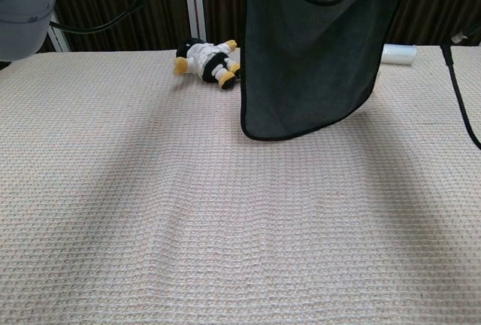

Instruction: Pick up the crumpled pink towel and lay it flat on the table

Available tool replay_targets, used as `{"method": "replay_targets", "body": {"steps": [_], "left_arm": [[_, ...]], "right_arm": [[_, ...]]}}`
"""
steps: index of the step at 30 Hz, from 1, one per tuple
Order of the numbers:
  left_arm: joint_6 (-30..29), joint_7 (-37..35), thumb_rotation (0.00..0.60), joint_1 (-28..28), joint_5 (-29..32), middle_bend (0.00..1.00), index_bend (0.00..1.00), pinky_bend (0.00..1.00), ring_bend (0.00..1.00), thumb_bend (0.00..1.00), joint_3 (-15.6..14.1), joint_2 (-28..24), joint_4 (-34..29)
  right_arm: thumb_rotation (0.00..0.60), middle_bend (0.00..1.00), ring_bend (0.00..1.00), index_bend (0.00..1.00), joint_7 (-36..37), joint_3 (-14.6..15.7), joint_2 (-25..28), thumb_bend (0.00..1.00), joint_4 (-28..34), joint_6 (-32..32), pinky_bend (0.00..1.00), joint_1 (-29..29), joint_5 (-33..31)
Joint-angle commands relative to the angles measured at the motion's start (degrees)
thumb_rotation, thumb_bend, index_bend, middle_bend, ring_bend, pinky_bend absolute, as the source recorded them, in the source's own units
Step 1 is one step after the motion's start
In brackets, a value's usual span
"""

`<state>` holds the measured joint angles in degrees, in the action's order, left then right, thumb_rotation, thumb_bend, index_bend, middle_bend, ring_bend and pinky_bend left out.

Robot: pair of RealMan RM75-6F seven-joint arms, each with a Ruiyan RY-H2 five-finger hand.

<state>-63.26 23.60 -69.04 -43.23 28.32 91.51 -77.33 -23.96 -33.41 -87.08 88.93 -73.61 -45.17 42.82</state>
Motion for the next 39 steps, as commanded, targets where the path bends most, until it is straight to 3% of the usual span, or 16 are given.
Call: {"method": "replay_targets", "body": {"steps": [1,8,14,23,30,39], "left_arm": [[1.4,-2.6,0.600,-0.7,-0.4,0.18,0.60,0.00,0.00,0.57,1.2,1.4,4.2],[3.1,-6.0,0.600,-1.7,-1.5,0.18,0.60,0.00,0.00,0.57,1.8,3.9,11.6],[3.4,-9.2,0.600,-0.6,-3.8,0.18,0.60,0.00,0.00,0.57,1.0,4.4,13.0],[-1.0,-11.8,0.600,7.0,-7.6,0.18,0.60,0.00,0.00,0.57,-3.8,2.8,2.7],[-5.0,-12.8,0.600,13.8,-10.4,0.18,0.61,0.00,0.00,0.57,-9.2,2.3,-6.6],[-8.1,-14.5,0.600,20.5,-15.4,0.18,0.61,0.00,0.00,0.57,-15.0,2.0,-12.9]], "right_arm": [[0.600,0.24,0.00,0.88,-1.1,-1.9,-1.6,0.71,-3.7,0.9,0.00,-3.0,-1.6],[0.600,0.24,0.00,0.88,-0.4,-3.6,-2.7,0.71,-9.0,2.2,0.00,-6.2,-2.8],[0.600,0.24,0.00,0.88,-0.2,-1.9,-2.3,0.71,-8.6,1.4,0.00,-5.5,-1.9],[0.600,0.24,0.00,0.88,1.5,5.2,-1.6,0.71,-1.1,-0.8,0.00,1.0,-0.6],[0.600,0.24,0.00,0.88,2.4,11.3,-2.7,0.71,2.0,-3.0,0.00,5.2,2.4],[0.600,0.24,0.00,0.88,4.7,16.6,-3.5,0.71,4.6,-5.7,0.00,10.2,7.3]]}}
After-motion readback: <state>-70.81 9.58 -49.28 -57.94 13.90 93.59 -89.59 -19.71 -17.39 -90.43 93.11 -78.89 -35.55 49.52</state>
